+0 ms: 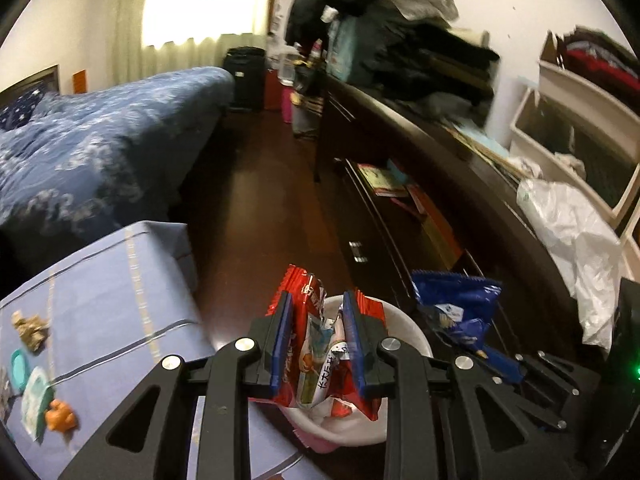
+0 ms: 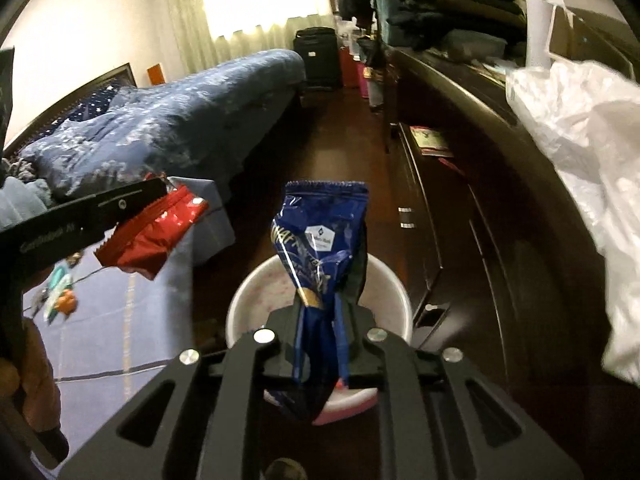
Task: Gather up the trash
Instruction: 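Carry the red and blue bags over the wastebasket and release them, then move both grippers back over the table toward the remaining items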
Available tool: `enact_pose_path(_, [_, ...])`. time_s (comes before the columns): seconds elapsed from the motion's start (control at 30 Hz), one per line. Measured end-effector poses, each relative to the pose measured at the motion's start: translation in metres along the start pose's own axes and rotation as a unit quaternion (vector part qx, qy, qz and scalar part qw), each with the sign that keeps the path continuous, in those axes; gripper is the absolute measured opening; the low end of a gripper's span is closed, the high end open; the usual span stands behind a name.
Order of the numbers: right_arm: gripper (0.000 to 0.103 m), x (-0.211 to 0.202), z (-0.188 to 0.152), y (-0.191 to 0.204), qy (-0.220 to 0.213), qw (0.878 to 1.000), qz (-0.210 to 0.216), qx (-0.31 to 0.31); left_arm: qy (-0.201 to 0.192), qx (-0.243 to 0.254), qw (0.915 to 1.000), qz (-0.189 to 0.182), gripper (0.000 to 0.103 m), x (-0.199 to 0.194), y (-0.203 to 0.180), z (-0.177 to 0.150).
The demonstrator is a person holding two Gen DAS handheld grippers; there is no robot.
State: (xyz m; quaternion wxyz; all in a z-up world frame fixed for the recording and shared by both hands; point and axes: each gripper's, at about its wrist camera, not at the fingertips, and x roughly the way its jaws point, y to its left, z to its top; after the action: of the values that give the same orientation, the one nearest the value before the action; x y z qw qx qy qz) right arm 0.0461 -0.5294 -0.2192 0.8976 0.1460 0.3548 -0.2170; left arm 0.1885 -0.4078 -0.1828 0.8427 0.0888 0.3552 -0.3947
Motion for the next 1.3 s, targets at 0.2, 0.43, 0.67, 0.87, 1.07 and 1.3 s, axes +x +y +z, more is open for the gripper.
enact_pose_path(0.2, [0.02,0.041,-0.004,-0.007,0.017,1.0,0.012,0.0,0.038,-0.017,0.9991,-0.012,0.047,0.054,-0.007,-0.003])
enact_pose_path(0.43, [0.042,0.069,-0.017,-0.01,0.034,0.999,0.021,0.002,0.078,-0.047,0.9959,-0.005,0.07,0.092,0.002,-0.017])
enact_pose_path(0.67, [0.06,0.08,-0.019,-0.012,0.04,0.999,0.017,0.008,0.068,-0.062,0.9958,0.003,0.078,0.087,0.01,-0.016])
enact_pose_path(0.87, [0.079,0.076,-0.018,-0.012,0.036,0.999,0.01,0.011,0.058,-0.071,0.9957,0.003,0.078,0.074,0.015,-0.014])
enact_pose_path(1.07, [0.081,0.062,-0.021,-0.006,0.034,0.999,0.012,0.012,0.046,-0.073,0.9962,0.007,0.079,0.052,0.023,-0.012])
enact_pose_path(1.3, [0.081,0.034,-0.026,0.025,0.026,0.999,0.031,0.0,0.026,-0.089,0.9927,0.078,0.088,-0.004,0.064,-0.027])
